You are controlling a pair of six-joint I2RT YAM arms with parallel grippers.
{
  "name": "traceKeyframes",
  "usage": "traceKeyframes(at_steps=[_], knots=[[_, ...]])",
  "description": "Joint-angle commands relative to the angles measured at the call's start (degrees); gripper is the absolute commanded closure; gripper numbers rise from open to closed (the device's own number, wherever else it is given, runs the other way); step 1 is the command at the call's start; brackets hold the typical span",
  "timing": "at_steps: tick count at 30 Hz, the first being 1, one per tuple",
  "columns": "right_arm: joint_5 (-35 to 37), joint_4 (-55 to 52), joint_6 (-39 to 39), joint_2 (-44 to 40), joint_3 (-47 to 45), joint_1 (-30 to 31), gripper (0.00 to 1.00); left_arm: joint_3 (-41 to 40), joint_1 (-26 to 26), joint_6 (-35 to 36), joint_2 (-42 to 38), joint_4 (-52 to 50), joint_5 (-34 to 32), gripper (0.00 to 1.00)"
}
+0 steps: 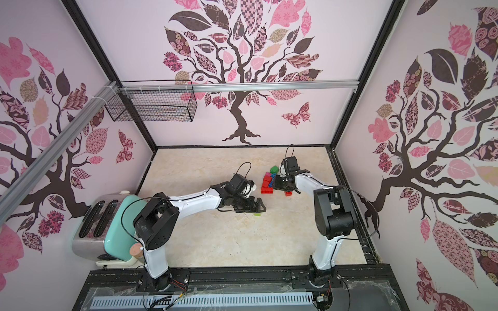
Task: Assemble the number 4 with lego
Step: Adjust the lego brick at the center of the board, then pick up the lego brick from the center of the board.
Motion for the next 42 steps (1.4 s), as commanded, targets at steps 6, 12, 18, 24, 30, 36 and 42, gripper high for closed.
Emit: traceKeyframes(at_steps=[6, 12, 18, 24, 30, 36, 42], knots=[[3.7, 0.4, 2.1, 6.5, 5.6, 1.2, 0.45, -0.6, -0.1, 1.8, -2.6, -2.9, -5.6, 0.02], [10.0, -2.4, 0.8, 10.8, 9.7, 3.8, 0.43, -0.9, 0.4, 1.8, -3.0, -3.4, -7.0, 0.02], [17.5, -6.1, 0.0, 13.4, 12.5, 5.7, 0.42, -1.4, 0.8, 2.0, -3.4, -3.7, -7.5, 0.02], [21.1, -4.3, 0.0, 7.8, 6.0, 5.9, 0.44, -2.0, 1.1, 2.0, -3.7, -3.7, -7.8, 0.02], [21.1, -4.4, -0.2, 6.4, 4.5, 5.9, 0.44, -2.1, 1.2, 1.9, -3.5, -3.4, -7.7, 0.02], [20.2, -3.6, -0.4, 8.8, 7.2, 5.9, 0.41, -2.8, 1.2, 1.6, -4.1, -3.2, -8.1, 0.02], [20.3, -4.3, -2.1, 10.7, 9.7, 5.9, 0.52, -3.0, 1.2, 1.6, -4.2, -3.3, -8.2, 0.02]])
